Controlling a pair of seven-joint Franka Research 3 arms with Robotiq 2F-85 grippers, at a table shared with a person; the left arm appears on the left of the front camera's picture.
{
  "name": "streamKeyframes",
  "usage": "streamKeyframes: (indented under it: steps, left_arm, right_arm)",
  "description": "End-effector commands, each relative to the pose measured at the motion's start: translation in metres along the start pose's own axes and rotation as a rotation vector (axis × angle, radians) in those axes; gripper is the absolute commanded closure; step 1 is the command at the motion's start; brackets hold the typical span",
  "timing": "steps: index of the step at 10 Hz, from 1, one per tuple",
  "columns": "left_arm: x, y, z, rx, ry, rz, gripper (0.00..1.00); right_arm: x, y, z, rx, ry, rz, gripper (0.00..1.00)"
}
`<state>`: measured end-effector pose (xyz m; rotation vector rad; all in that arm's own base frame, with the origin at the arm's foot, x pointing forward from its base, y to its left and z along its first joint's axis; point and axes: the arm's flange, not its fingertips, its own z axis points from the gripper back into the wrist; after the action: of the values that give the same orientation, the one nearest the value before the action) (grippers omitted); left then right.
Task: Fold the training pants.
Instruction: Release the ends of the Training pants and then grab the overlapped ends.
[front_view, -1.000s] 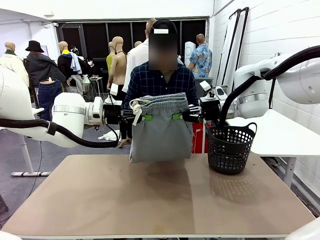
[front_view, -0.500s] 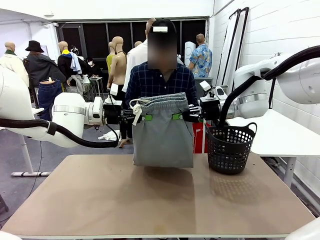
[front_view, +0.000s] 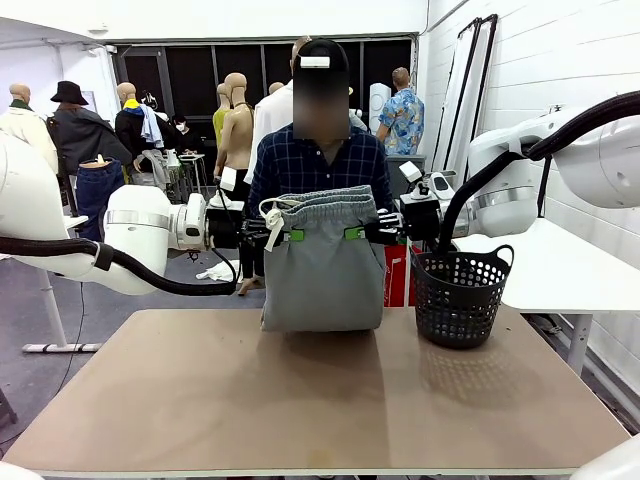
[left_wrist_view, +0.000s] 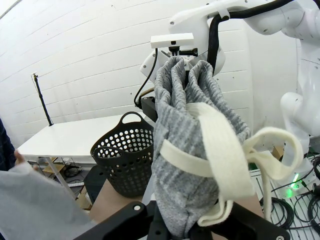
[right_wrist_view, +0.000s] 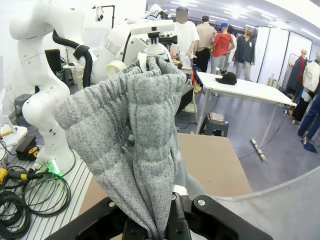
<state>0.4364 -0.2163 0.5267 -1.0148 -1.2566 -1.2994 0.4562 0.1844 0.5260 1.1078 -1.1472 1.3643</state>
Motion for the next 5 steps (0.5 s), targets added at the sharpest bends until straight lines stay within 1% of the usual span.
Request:
streamKeyframes:
  steps: [1, 5]
  left_arm:
    - [0.0003, -0.0035, 0.0019, 0.017, -0.026, -0.016, 1.00]
    - [0.0003, -0.0035, 0.0019, 0.017, -0.026, -0.016, 1.00]
  right_arm:
    - [0.0020, 0.0008, -0.0007, 0.006, -0.004, 0.002, 1.00]
    - [0.0020, 0.0008, -0.0007, 0.006, -0.004, 0.002, 1.00]
